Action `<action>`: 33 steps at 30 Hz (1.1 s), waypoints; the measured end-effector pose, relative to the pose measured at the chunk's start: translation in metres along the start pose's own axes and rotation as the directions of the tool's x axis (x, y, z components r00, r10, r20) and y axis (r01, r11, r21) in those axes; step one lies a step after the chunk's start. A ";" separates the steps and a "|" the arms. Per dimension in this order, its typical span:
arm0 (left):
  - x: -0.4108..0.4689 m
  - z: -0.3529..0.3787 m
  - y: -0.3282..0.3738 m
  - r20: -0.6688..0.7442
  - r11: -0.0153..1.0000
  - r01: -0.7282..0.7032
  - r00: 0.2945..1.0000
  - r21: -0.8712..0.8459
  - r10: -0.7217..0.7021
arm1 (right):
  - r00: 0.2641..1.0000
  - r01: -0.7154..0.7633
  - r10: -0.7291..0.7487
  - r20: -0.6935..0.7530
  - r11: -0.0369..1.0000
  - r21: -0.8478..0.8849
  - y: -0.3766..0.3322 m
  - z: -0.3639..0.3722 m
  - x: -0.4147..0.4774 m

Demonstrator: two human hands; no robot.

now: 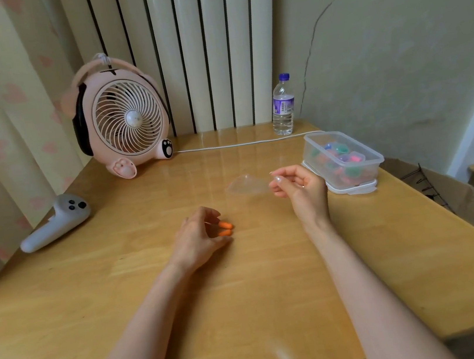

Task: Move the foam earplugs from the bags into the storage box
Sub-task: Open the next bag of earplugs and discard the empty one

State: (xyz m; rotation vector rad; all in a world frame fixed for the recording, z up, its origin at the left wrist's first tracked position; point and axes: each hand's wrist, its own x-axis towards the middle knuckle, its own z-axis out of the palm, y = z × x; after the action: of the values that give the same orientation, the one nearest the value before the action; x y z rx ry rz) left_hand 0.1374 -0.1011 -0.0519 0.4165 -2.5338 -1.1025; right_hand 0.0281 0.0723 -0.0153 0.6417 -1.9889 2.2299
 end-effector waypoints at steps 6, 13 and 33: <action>0.001 0.003 0.000 -0.057 0.999 -0.021 0.998 0.035 0.023 | 0.993 -0.118 0.100 -0.065 0.744 -0.657 0.017 -0.007 -0.001; 0.000 0.005 0.006 -0.089 0.997 -0.067 0.994 0.025 0.069 | 0.996 -0.084 0.075 -0.047 0.645 -0.760 0.006 -0.006 0.030; -0.003 0.006 0.012 -0.212 0.973 -0.226 0.949 0.049 0.232 | 0.956 0.194 0.192 0.223 0.158 -0.968 0.038 -0.017 0.085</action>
State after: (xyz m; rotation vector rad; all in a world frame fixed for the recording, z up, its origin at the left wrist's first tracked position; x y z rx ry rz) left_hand 0.1363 -0.0882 -0.0479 0.2264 -2.3348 -0.8898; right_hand -0.0661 0.0647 -0.0214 0.7149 -2.8987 0.2727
